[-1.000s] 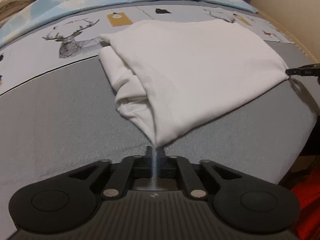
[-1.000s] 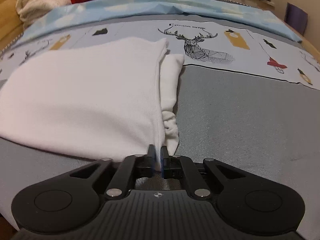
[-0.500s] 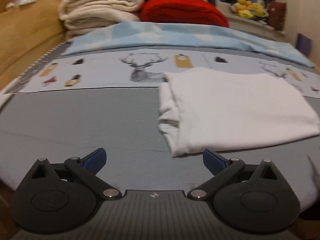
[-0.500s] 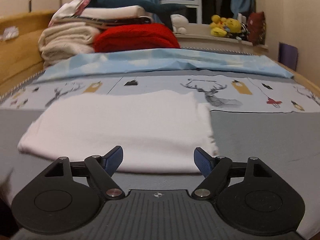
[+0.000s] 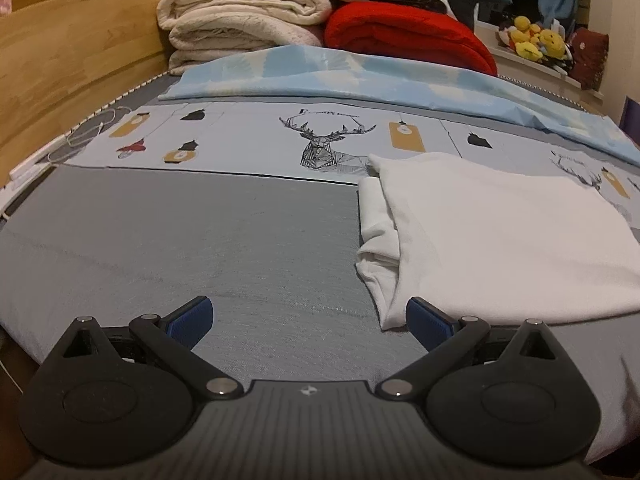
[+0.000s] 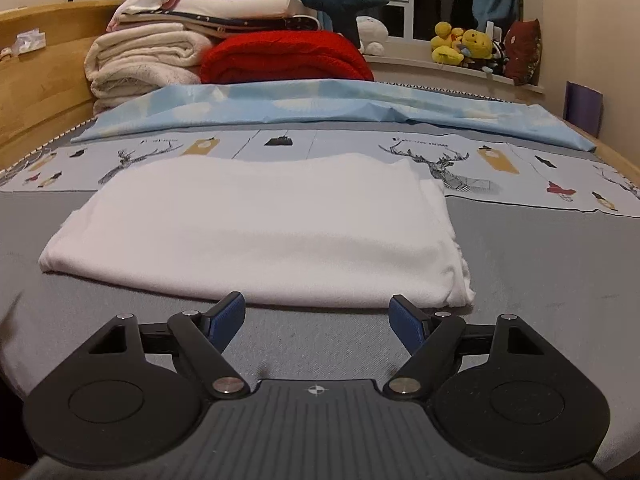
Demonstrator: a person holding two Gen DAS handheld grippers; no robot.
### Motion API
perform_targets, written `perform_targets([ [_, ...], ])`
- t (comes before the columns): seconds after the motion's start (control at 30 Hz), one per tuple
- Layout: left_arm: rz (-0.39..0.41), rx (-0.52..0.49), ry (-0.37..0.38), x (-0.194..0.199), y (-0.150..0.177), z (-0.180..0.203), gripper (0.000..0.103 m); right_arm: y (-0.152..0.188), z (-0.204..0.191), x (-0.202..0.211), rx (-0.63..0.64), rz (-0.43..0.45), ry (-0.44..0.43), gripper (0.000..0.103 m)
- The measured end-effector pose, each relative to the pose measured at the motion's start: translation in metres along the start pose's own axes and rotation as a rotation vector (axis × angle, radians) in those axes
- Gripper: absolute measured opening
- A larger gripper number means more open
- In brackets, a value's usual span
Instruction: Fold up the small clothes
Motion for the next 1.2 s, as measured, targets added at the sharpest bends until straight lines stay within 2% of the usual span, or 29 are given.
perform_targets([
  [0.3,0.012,0.022,-0.005,0.002,-0.005,-0.004,0.103,0.006,-0.018,-0.004,0.056,-0.017,-0.005,0.080],
  [0.6,0.005,0.026,-0.005,0.002,-0.005,-0.007,0.103,0.015,-0.052,0.005,0.154,-0.010,-0.069,0.080],
  [0.97,-0.009,0.041,-0.021,-0.001,-0.006,-0.015,0.103,0.015,-0.119,0.008,0.252,-0.006,-0.141,0.080],
  [1.07,-0.010,0.064,-0.024,0.001,-0.006,-0.020,0.103,0.014,-0.140,0.008,0.273,-0.007,-0.163,0.081],
  [1.2,-0.025,0.131,-0.042,0.002,-0.008,-0.033,0.103,0.017,-0.174,0.007,0.370,0.034,-0.164,0.084],
])
Point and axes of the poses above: each gripper's, at about its wrist camera, not at the fingertips, and x roughly against the way its jaws point, z to its right, y to its underside, the point moved 3 cm from there along -x, roughly the way its jaws point, and after that the axes turned 15 degrees about y, right-handed, at the moved point
